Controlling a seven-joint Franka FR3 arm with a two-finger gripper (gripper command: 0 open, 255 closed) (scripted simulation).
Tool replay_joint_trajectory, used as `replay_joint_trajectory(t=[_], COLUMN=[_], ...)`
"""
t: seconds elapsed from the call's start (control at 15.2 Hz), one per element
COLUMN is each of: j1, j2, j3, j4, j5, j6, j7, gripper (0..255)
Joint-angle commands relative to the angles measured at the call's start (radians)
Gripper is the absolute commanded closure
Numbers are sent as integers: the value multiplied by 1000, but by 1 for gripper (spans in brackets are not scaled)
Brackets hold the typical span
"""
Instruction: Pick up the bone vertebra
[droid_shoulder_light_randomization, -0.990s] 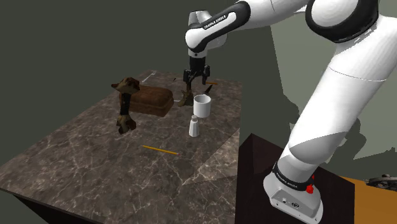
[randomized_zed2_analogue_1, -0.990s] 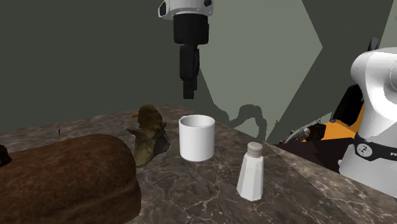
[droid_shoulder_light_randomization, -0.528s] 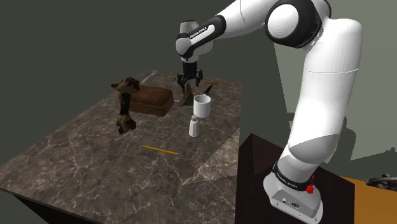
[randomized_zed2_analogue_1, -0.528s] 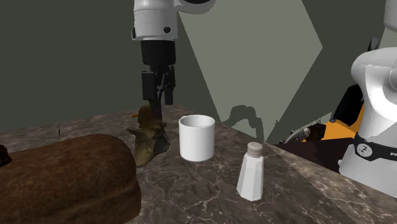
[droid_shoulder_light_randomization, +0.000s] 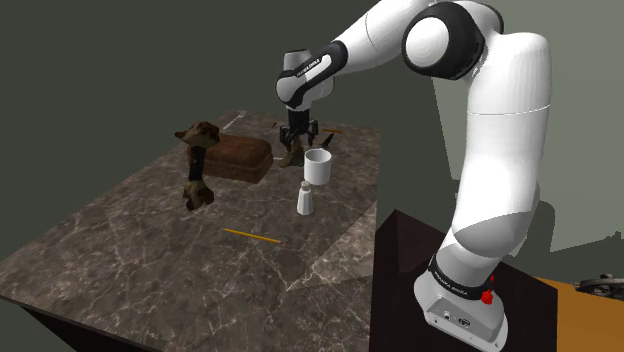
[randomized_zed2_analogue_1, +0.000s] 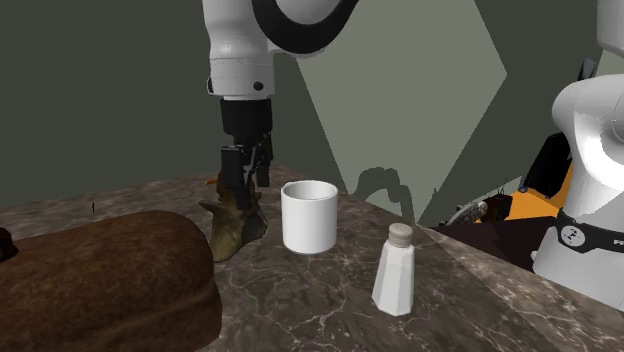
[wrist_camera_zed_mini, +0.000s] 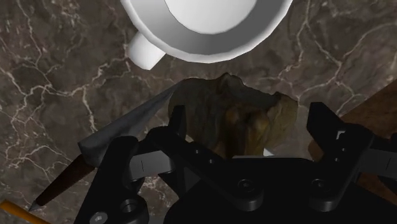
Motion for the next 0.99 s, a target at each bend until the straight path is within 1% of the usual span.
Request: replay_joint_trajectory(t=[0.0, 0.07, 0.66, 0.92], j1=[-1, -1, -1, -1], j2=[6, 8, 6, -18], j3=[0, 0, 0, -1], j4=[-3, -1, -3, 18], j5=[0, 1, 0, -1], j6=[10, 9, 10, -36], j7=[-2, -1, -2, -2], gripper=[0, 255, 255, 255])
